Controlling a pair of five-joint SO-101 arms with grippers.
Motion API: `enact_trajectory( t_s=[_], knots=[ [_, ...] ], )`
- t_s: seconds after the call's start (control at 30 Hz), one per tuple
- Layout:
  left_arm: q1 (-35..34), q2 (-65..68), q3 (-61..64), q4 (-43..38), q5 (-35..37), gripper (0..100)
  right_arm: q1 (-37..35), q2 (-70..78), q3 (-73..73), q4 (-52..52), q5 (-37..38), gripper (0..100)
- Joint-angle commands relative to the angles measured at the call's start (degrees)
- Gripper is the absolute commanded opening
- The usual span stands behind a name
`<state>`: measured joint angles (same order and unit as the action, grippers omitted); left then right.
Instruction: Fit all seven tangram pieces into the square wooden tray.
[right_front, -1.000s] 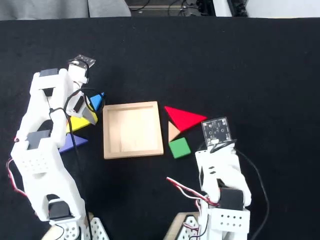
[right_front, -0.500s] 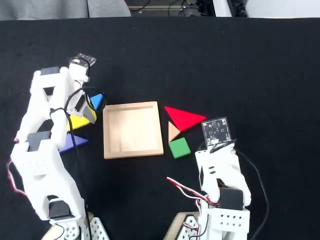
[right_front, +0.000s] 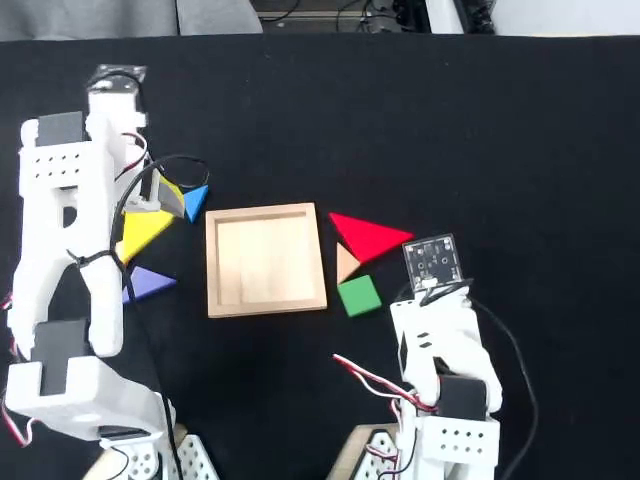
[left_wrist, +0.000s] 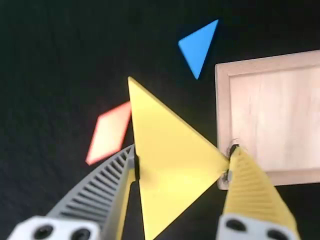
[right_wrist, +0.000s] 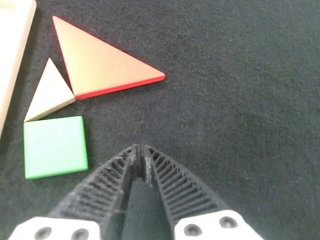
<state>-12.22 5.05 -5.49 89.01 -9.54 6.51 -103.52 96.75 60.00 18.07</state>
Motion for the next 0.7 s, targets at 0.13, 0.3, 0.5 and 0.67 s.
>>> enact_trajectory(
  t_s=[0.13,0.3,0.5,0.67],
  knots=[
    [11.21,-3.08,0.22,5.98,20.57,20,-0.53,-4.88,-0.22,0.18,0.44,1.2],
    [19.82,-2.99,2.68,5.98,25.93,20,-0.53,-4.88,-0.22,0.18,0.44,1.2],
    [21.85,-2.99,12.97,-5.54,28.92,20,-0.53,-4.88,-0.22,0.18,0.44,1.2],
    [21.93,-3.16,20.79,-14.51,28.92,20,-0.53,-4.88,-0.22,0.18,0.44,1.2]
  ],
)
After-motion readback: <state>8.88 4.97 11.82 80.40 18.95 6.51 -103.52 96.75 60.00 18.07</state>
